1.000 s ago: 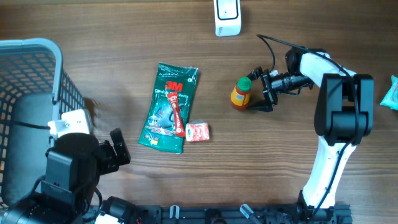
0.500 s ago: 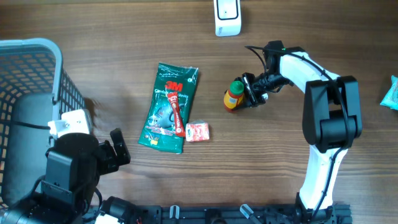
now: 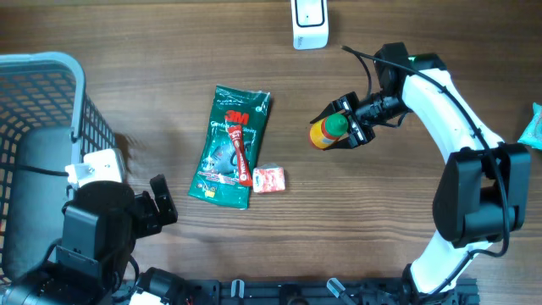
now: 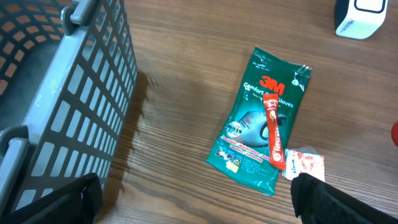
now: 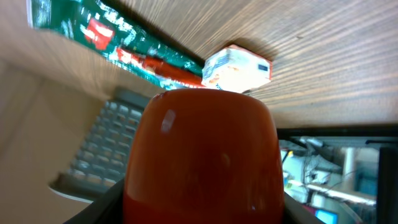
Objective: Scan the item barcode
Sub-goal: 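Lift the bottle with the right gripper up to the white scanner, then carry the bottle to the right edge and release it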
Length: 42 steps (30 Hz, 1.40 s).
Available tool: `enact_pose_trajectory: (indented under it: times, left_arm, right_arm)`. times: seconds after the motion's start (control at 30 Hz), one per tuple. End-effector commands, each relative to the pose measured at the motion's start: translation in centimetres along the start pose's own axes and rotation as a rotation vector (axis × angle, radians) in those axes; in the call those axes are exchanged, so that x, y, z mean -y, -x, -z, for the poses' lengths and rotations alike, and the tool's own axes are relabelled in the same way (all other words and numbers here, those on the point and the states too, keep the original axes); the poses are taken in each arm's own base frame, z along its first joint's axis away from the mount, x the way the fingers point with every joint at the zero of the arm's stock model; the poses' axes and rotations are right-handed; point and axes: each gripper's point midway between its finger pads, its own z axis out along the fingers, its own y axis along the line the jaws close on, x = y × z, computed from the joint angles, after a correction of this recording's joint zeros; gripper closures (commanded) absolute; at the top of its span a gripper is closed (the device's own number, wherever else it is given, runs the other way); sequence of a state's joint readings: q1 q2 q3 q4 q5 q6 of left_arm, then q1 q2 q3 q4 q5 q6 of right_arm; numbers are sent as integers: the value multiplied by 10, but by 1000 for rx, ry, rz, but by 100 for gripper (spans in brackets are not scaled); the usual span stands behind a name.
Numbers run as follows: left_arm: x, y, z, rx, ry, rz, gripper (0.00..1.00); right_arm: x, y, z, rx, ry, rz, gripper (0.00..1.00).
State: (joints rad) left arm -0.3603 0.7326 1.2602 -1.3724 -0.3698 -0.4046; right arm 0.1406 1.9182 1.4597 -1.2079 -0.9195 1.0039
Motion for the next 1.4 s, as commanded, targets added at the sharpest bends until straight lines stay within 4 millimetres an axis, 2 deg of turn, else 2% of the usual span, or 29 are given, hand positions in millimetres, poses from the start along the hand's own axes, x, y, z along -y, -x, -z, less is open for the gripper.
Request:
enact_pose_trajectory:
  times: [0.0, 0.1, 0.17, 0.2, 0.23, 0.27, 0.3, 0.33, 0.4, 0.53, 0.67, 0.7, 0.73, 0.77, 0.8, 0.83, 0.87, 0.9, 0.93, 1.0, 1.07, 1.1, 1.2, 1.23, 1.37]
  left_arm:
    - [-1, 1, 2, 12, 3, -6, 0]
    - [-1, 1, 2, 12, 3, -6, 0]
    - [-1, 1, 2, 12, 3, -6, 0]
    - [-1, 1, 2, 12, 3, -6, 0]
    - [-1, 1, 2, 12, 3, -6, 0]
    - [-1, 1, 2, 12, 3, -6, 0]
    - [-1, 1, 2, 11, 2, -6, 0]
    - [-1, 1, 2, 12, 3, -6, 0]
    - [-1, 1, 2, 12, 3, -6, 0]
    - [-1, 1, 2, 12, 3, -6, 0]
    - [-1, 1, 2, 12, 3, -6, 0]
    - [-1, 1, 2, 12, 3, -6, 0]
    - [-1, 1, 2, 12, 3, -6, 0]
    - [-1, 1, 2, 12, 3, -6, 0]
    - [-1, 1, 2, 12, 3, -6, 0]
    - [-1, 1, 2, 12, 3, -6, 0]
    - [-1, 1, 2, 12, 3, -6, 0]
    - [-1, 1, 2, 12, 3, -6, 0]
    - [-1, 1, 2, 12, 3, -6, 0]
    - [-1, 1, 2, 12, 3, -6, 0]
    - [-1, 1, 2, 11, 2, -6, 0]
    - [-1, 1, 2, 11, 3, -6, 0]
    - [-1, 1, 2, 11, 3, -6, 0]
    - [-1, 1, 2, 12, 3, -6, 0]
    - [-1, 1, 2, 11, 2, -6, 0]
  right_arm:
    - [-3, -10, 2, -42, 21, 1, 73]
    - [0, -35, 6, -170, 25, -253, 70]
    - [-1, -40, 7, -195, 32, -265, 78]
    - [-3, -42, 8, -212, 45, -241, 80]
    - [-5, -44, 9, -225, 59, -209, 92]
    - [-6, -45, 9, -232, 68, -170, 92]
    - [-6, -45, 9, -229, 66, -170, 92]
    - [-5, -46, 9, -236, 59, -213, 85]
    - [0, -55, 11, -271, 31, -349, 83]
    - [0, -52, 12, -272, -1, -610, 72]
    - [0, -45, 20, -265, 24, -632, 71]
    - [3, -40, 20, -238, 17, -616, 73]
    - [6, -37, 19, -214, 7, -611, 82]
    - [11, -28, 17, -158, -12, -596, 86]
    - [10, -9, 15, -66, 0, -461, 84]
    - [-1, 2, 15, -31, 43, -299, 77]
    - [-16, 14, 17, 10, 103, -131, 76]
    - [-25, 28, 21, 69, 134, -82, 76]
    - [-34, 50, 28, 178, 157, -39, 76]
    - [-45, 90, 45, 384, 190, -44, 78]
    - [-54, 109, 59, 508, 225, -75, 88]
    - [-58, 118, 69, 577, 238, -101, 89]
    - [-86, 134, 102, 754, 336, -98, 90]
    - [-105, 140, 117, 858, 401, -68, 85]
    - [-148, 141, 144, 1111, 514, 79, 73]
